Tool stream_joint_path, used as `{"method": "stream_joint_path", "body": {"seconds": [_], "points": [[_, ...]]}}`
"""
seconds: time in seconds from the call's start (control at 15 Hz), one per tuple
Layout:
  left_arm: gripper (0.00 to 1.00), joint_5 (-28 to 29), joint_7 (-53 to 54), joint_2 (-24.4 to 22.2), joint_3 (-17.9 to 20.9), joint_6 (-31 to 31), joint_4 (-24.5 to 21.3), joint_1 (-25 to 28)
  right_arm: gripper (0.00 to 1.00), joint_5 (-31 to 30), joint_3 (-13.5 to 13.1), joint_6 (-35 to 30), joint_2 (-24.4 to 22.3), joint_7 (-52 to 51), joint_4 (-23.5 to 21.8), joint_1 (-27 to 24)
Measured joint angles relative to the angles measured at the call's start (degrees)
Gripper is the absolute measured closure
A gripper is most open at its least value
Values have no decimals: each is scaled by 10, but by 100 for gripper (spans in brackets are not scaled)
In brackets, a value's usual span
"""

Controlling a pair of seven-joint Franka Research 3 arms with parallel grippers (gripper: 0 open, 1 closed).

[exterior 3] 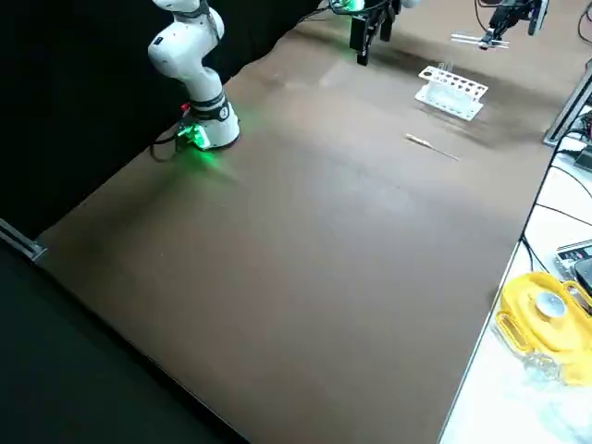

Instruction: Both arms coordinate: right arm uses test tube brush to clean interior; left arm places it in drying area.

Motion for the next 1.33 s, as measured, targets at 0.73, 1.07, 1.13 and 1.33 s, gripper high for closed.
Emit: {"method": "stream_joint_path", "body": {"seconds": [0.73,1.07,1.13,1.33], "points": [[77,-1,-584,-9,-1,-118,-7,28,0,1,4,14,0,0,0,3],[77,-67,-763,9,-1,-151,-18,35,0,1,4,15,0,0,0,3],[77,-78,-779,16,-1,-154,-19,36,0,1,5,15,0,0,0,3],[77,-113,-798,44,-1,-156,-20,38,0,1,5,15,0,0,0,4]]}}
